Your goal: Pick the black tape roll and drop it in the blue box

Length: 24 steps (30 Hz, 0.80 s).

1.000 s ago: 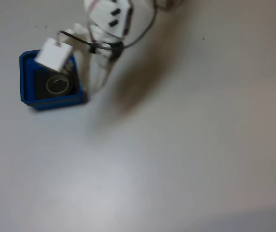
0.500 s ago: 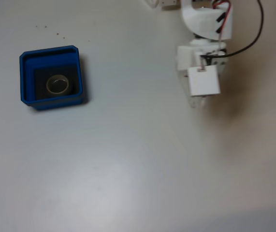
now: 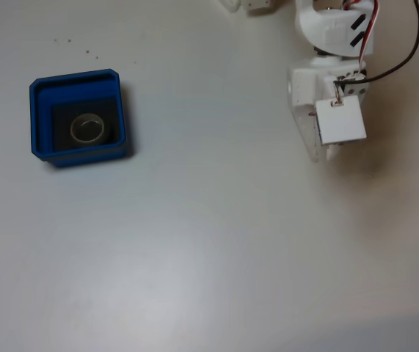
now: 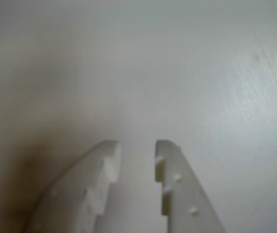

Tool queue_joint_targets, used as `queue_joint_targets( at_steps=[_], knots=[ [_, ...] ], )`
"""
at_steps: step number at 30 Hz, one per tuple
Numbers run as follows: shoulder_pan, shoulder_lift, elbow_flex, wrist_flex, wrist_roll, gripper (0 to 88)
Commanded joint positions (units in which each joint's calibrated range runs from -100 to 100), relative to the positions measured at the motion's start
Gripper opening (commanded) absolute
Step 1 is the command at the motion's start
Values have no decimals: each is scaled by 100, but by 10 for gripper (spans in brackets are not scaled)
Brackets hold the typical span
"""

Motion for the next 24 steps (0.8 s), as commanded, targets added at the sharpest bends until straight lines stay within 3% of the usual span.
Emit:
queue_joint_targets(
  at_steps=[1,8,17,24],
  knots=[
    [101,-454,-79,-18,-10,9],
    [540,-445,-79,-18,-19,9],
    [501,-596,2,-18,7,9],
    [540,-1566,1512,-34,25,9]
  ],
)
